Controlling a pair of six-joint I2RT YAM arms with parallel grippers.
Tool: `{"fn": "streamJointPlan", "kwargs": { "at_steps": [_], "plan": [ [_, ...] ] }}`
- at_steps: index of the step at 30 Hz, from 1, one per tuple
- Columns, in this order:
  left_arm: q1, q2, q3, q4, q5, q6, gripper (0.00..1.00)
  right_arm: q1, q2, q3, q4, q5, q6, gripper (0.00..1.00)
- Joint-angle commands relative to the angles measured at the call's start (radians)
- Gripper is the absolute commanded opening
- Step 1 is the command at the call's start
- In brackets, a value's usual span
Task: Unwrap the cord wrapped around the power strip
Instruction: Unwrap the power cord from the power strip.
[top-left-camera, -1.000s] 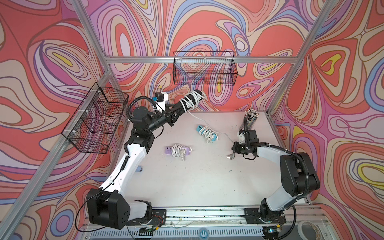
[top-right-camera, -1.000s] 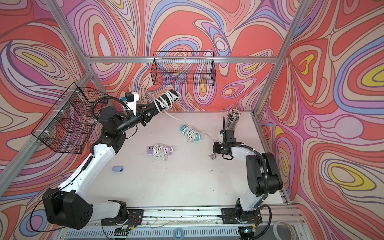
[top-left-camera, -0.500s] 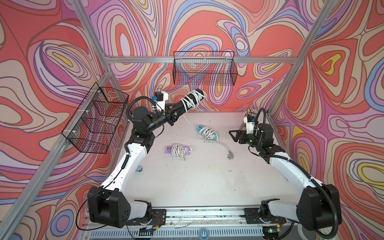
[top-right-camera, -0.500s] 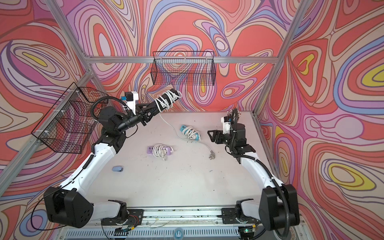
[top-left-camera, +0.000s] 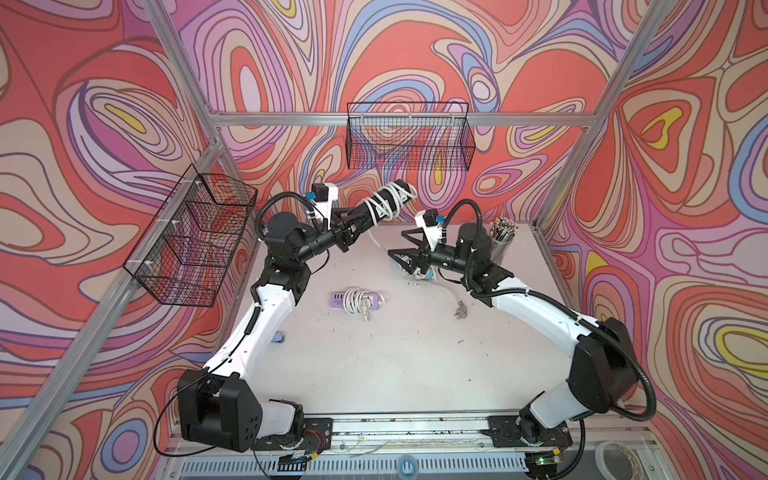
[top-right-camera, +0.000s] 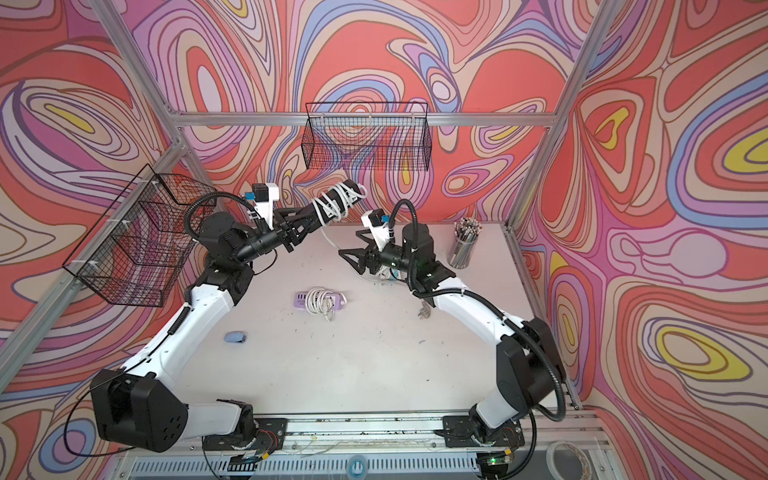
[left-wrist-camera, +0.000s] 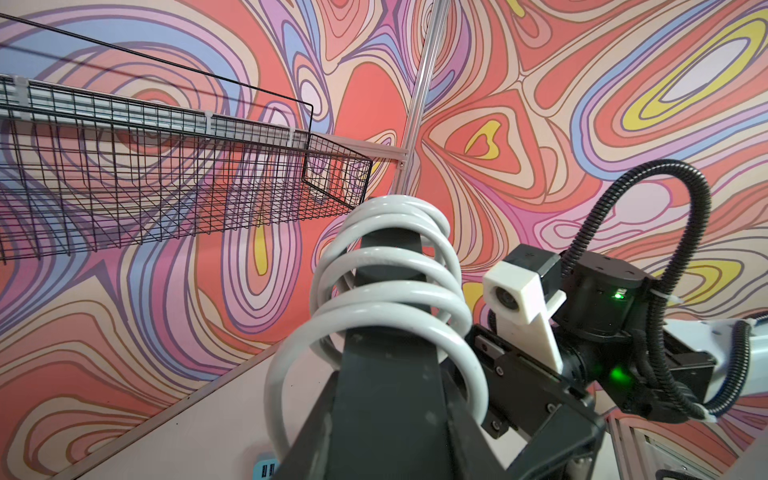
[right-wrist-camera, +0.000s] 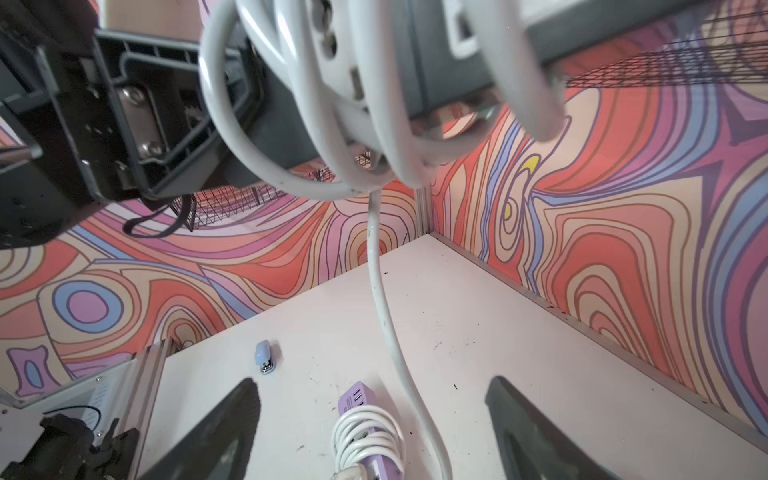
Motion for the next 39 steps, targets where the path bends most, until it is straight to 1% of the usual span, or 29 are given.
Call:
{"fn": "streamJointPlan", "kwargs": {
  "at_steps": [1,9,12,13,14,15,16,17,19,20,23,26,30,35,39],
  "plan": [
    [0.002,-0.010,0.039,0.101,0.018,-0.014,0.00,0.025,0.061,0.051,0.070,0.011,-0.049,0.88],
    [0.002,-0.012,0.042,0.099,0.024,-0.012,0.00,0.071,0.155,0.073,0.137,0.020,-0.037,0.86],
    [0.002,-0.011,0.041,0.099,0.025,-0.014,0.00,0.076,0.173,0.078,0.165,0.033,-0.025,0.81],
    [0.002,-0.011,0.042,0.101,0.026,-0.016,0.00,0.075,0.192,0.080,0.171,0.035,-0.023,0.78],
    [0.002,-0.011,0.042,0.102,0.028,-0.017,0.00,0.075,0.198,0.083,0.171,0.038,-0.022,0.71],
    [0.002,-0.012,0.042,0.103,0.027,-0.016,0.00,0.075,0.203,0.088,0.167,0.037,-0.023,0.61],
    [0.003,-0.013,0.042,0.101,0.026,-0.015,0.00,0.075,0.207,0.093,0.163,0.035,-0.023,0.46],
    [0.002,-0.014,0.041,0.100,0.026,-0.013,0.00,0.076,0.207,0.091,0.160,0.037,-0.022,0.30],
    [0.002,-0.018,0.041,0.096,0.024,-0.008,0.00,0.075,0.205,0.085,0.157,0.045,-0.020,0.08],
    [0.002,-0.019,0.041,0.096,0.023,-0.008,0.00,0.075,0.205,0.081,0.155,0.047,-0.019,0.00],
    [0.005,-0.025,0.041,0.095,0.023,-0.006,0.00,0.074,0.188,0.053,0.156,0.064,-0.016,0.00],
    [0.004,-0.028,0.042,0.094,0.027,-0.007,0.00,0.068,0.159,0.011,0.165,0.110,-0.013,0.00],
    [0.003,-0.020,0.052,0.112,0.056,-0.039,0.00,0.008,0.110,-0.017,0.166,0.139,0.016,0.00],
    [-0.008,0.028,0.087,0.142,0.156,-0.109,0.00,-0.103,0.088,0.022,0.144,0.141,0.051,0.00],
    [-0.037,0.052,0.115,0.089,0.214,-0.088,0.00,-0.172,0.099,0.119,0.092,0.129,0.039,0.00]
  ]
}}
